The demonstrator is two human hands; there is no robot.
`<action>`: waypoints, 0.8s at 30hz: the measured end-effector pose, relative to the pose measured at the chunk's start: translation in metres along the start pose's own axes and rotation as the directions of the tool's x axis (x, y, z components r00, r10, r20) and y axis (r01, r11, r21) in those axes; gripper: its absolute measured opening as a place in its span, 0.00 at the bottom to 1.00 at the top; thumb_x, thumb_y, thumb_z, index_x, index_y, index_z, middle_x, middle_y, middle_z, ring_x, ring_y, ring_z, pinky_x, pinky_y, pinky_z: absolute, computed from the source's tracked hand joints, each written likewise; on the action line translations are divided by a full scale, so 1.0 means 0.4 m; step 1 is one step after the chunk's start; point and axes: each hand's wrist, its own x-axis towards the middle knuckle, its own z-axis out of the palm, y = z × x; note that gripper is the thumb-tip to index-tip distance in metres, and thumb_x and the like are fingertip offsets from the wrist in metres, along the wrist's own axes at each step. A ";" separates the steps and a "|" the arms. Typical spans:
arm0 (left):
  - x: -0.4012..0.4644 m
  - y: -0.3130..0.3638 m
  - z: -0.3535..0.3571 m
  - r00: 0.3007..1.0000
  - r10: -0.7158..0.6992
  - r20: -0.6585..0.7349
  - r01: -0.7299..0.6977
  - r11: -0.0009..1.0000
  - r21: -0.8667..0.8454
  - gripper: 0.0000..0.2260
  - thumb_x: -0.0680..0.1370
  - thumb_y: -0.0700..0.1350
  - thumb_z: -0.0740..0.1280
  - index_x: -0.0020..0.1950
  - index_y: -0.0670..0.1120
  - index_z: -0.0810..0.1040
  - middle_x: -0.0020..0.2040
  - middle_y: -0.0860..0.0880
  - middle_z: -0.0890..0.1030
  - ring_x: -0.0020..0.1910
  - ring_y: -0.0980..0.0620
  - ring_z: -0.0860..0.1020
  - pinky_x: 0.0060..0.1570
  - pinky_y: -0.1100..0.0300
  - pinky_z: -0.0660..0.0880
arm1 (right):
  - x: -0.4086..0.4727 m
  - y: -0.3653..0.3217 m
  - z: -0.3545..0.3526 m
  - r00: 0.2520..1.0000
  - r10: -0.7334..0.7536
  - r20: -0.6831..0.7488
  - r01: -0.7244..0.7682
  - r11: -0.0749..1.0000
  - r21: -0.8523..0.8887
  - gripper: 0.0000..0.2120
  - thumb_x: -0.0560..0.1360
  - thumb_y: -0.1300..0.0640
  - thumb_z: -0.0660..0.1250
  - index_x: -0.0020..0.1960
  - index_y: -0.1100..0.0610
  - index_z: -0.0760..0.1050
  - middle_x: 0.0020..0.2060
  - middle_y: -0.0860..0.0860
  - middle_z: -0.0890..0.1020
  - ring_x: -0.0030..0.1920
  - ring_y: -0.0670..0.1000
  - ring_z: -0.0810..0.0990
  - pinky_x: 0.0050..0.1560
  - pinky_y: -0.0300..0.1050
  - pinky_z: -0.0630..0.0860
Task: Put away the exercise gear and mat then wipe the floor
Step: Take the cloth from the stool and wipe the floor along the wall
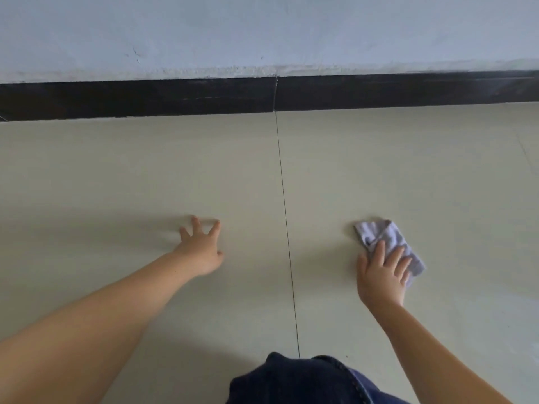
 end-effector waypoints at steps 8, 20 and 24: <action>0.001 0.001 -0.010 0.998 -0.012 0.054 0.012 1.000 -0.004 0.33 0.80 0.51 0.58 0.78 0.53 0.40 0.76 0.38 0.34 0.75 0.31 0.43 0.72 0.42 0.56 | -0.129 -0.292 0.090 0.909 -0.416 0.001 0.413 0.902 -0.130 0.31 0.75 0.44 0.52 0.72 0.59 0.67 0.68 0.73 0.64 0.67 0.76 0.63 0.62 0.72 0.59; 0.000 -0.005 0.018 0.997 0.003 0.083 0.000 1.000 -0.031 0.37 0.80 0.47 0.60 0.77 0.54 0.34 0.74 0.40 0.29 0.73 0.31 0.36 0.71 0.42 0.55 | 0.250 -0.136 -0.069 0.967 -0.240 -0.080 0.241 0.971 0.005 0.27 0.82 0.49 0.51 0.78 0.54 0.50 0.77 0.57 0.47 0.77 0.60 0.45 0.74 0.61 0.47; 0.002 -0.004 0.025 0.998 -0.010 0.063 0.012 1.000 -0.020 0.40 0.79 0.51 0.62 0.76 0.54 0.32 0.74 0.40 0.29 0.74 0.31 0.37 0.69 0.42 0.61 | 0.284 -0.249 -0.114 0.969 0.247 0.002 -0.243 0.952 0.187 0.27 0.82 0.47 0.49 0.78 0.52 0.49 0.77 0.57 0.43 0.76 0.60 0.40 0.73 0.62 0.41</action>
